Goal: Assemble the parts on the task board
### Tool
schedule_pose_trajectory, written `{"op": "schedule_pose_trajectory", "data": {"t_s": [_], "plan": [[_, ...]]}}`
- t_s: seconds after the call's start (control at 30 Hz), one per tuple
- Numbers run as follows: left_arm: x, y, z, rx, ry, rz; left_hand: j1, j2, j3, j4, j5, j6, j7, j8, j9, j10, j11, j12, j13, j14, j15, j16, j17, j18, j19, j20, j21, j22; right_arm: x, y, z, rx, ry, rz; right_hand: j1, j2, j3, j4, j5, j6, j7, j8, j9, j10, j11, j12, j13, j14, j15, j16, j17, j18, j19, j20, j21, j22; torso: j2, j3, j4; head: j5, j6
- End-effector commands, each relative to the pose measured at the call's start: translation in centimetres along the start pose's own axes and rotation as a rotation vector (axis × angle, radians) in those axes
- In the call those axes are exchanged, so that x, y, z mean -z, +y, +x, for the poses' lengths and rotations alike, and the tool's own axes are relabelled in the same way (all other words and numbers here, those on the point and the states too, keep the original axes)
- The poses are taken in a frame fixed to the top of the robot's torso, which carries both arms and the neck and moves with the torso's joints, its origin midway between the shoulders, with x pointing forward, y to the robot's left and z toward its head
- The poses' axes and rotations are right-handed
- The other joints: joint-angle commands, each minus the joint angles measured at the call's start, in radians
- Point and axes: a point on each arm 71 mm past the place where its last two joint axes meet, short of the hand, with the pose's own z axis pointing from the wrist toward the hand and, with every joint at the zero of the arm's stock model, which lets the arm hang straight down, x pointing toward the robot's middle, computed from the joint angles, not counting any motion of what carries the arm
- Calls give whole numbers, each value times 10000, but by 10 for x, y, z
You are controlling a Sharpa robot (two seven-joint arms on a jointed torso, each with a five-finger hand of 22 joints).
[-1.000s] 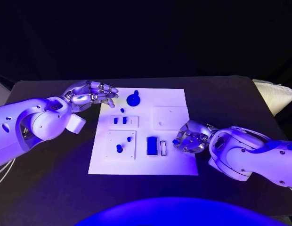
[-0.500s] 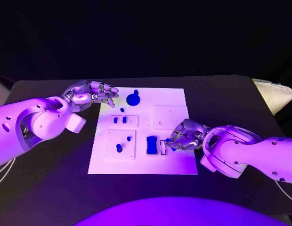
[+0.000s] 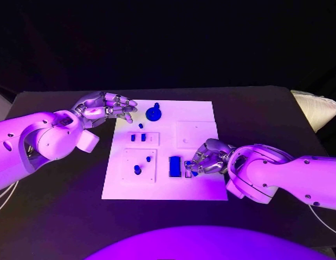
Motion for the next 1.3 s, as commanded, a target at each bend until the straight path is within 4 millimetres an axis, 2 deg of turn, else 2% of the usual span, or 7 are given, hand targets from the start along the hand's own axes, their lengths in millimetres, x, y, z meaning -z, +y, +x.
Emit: {"op": "schedule_pose_trajectory", "data": {"t_s": [0.03, 0.37, 0.53, 0.73, 1.3], "plan": [[-1, -1, 3, 111, 200, 53, -36, 64, -4, 63, 2, 5, 67, -40, 11, 46, 22, -47, 14, -27, 40, -60, 14, 115, 68, 22, -35, -17, -1, 0, 1, 254, 68, 107, -138, 20, -73, 8, -83, 78, -20, 30, -1, 801, -43, 70, 2352, 1061, -20, 42, 2633, -99, 789, -12, 39, 2364, -2, -1, -3, 2, 5], [0, -1, 2, 110, 194, 46, -36, 64, -4, 63, 2, 5, 67, -40, 11, 46, 22, -47, 14, -27, 40, -60, 14, 115, 68, 22, -35, -17, -5, -1, -2, 774, -125, 67, -206, 61, -140, 58, -180, 124, -39, 71, 6, 802, -56, 69, 2353, 1061, -31, 42, 2633, -101, 792, -21, 50, 2367, 0, 7, 1, 20, 3], [0, -1, 2, 111, 199, 41, -43, 66, -6, 74, 2, 4, 67, -42, 13, 45, 24, -57, 14, -30, 43, -62, 19, 114, 71, 25, -48, -24, -7, 1, 0, 856, -96, 37, -247, 99, -166, 83, -212, 151, -50, 96, 11, 807, -65, 79, 2358, 1061, -38, 42, 2633, -101, 792, -25, 50, 2367, 1, -2, -6, 24, 0], [0, 0, 3, 115, 214, 27, -47, 71, -5, 80, 2, 5, 68, -42, 13, 46, 25, -58, 14, -31, 44, -63, 20, 114, 72, 26, -51, -26, -8, 4, 3, 870, 23, -27, -277, 129, -179, 98, -224, 164, -56, 110, 14, 810, -70, 85, 2362, 1061, -42, 42, 2633, -103, 795, -29, 63, 2370, -3, 0, 14, 13, -5], [1, 0, 2, 124, 250, -31, -85, 86, -11, 123, 2, 1, 71, -47, 15, 43, 31, -74, 14, -35, 54, -65, 27, 110, 76, 33, -79, -42, -7, 7, 8, 791, 443, 1, -358, 274, -230, 92, -292, 281, -124, 224, 44, 890, -125, 248, 2446, 1061, -79, 42, 2633, -128, 829, -54, 199, 2404, 2, 3, -7, 67, -44]]}}
